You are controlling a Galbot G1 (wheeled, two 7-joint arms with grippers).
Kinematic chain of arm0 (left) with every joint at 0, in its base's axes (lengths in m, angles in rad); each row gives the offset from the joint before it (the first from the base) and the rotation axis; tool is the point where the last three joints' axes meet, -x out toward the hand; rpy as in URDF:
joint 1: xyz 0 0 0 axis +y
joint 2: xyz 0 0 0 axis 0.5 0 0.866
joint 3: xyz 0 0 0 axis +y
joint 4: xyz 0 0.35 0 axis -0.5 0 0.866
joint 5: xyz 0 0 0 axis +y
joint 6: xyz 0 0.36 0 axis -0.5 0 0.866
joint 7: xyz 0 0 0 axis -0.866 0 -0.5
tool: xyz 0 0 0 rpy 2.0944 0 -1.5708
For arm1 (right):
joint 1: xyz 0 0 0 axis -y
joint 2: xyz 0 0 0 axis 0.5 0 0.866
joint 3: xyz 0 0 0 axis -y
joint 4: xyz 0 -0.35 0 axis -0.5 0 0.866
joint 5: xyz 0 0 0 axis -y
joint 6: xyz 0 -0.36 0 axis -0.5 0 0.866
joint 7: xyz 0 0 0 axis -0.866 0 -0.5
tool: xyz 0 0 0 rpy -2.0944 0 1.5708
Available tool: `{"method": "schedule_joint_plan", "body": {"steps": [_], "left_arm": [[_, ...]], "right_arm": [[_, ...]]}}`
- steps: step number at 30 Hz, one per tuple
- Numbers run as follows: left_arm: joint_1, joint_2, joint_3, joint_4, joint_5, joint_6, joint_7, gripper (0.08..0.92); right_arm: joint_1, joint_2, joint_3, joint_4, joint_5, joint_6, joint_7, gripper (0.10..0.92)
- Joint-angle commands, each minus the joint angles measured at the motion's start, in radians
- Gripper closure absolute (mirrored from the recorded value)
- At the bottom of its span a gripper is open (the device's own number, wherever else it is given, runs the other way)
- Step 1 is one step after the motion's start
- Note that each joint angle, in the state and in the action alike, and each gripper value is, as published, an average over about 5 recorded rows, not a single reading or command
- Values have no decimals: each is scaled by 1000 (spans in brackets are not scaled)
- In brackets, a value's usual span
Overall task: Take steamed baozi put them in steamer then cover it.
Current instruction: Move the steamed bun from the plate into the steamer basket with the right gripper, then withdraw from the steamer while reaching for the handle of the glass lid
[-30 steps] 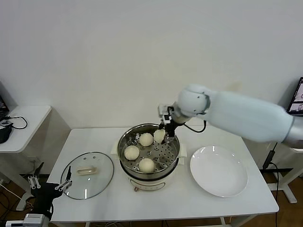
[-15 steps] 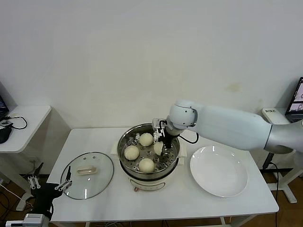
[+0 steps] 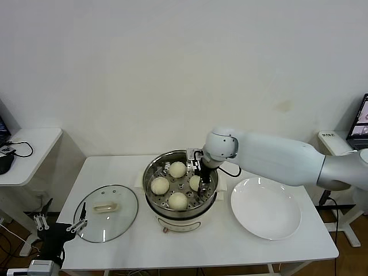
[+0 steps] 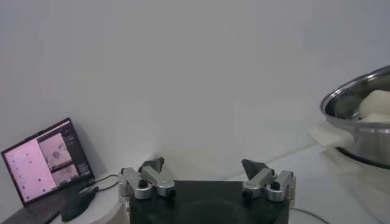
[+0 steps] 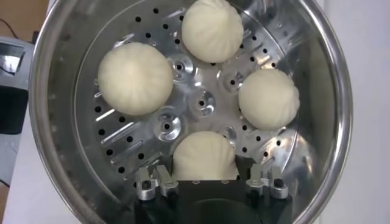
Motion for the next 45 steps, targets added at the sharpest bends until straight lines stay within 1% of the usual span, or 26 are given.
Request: {"method": "schedule_joint_plan", "body": {"steps": [1, 6, 9, 12, 15, 18, 20, 25, 28, 31, 35, 40, 42, 45], "left_arm": [[-2, 1, 0, 0, 0, 0, 0, 177], [-2, 1, 2, -3, 1, 0, 1, 177], [-2, 2, 2, -6, 1, 0, 1, 177], [-5, 5, 2, -7, 0, 0, 1, 177], [-8, 6, 3, -7, 0, -1, 2, 177], [-9, 5, 8, -7, 2, -3, 6, 177], [-11, 4, 13, -5, 4, -5, 9, 177], [-17, 5, 19, 7, 8, -13, 13, 177], [-22, 4, 23, 23, 15, -26, 15, 177], [-27, 2, 29, 41, 27, -44, 20, 177], [-36, -2, 47, 71, 44, -73, 18, 177], [-64, -4, 84, 169, 100, -139, 2, 177], [-71, 0, 90, 203, 128, -155, 4, 177], [-79, 13, 90, 245, 200, -169, 8, 177]], "right_arm": [[8, -18, 26, 15, -23, 13, -13, 343], [39, -68, 57, 53, -18, 16, -21, 226], [54, -113, 91, 106, -5, 15, -11, 206], [53, -166, 140, 176, 28, 5, 40, 203], [26, -224, 184, 251, 71, -4, 182, 202], [-46, -296, 238, 322, 152, 0, 390, 203], [-130, -355, 304, 364, 187, 30, 522, 203], [-495, -474, 605, 432, 147, 190, 787, 202], [-787, -483, 867, 451, 85, 312, 885, 203], [-1093, -429, 1148, 463, 18, 453, 931, 203], [-1414, -280, 1462, 473, -82, 612, 905, 202], [-1700, 33, 1728, 459, -174, 843, 836, 203], [-1767, 141, 1812, 466, -167, 894, 810, 202], [-1838, 266, 1926, 478, -109, 933, 783, 203]]}}
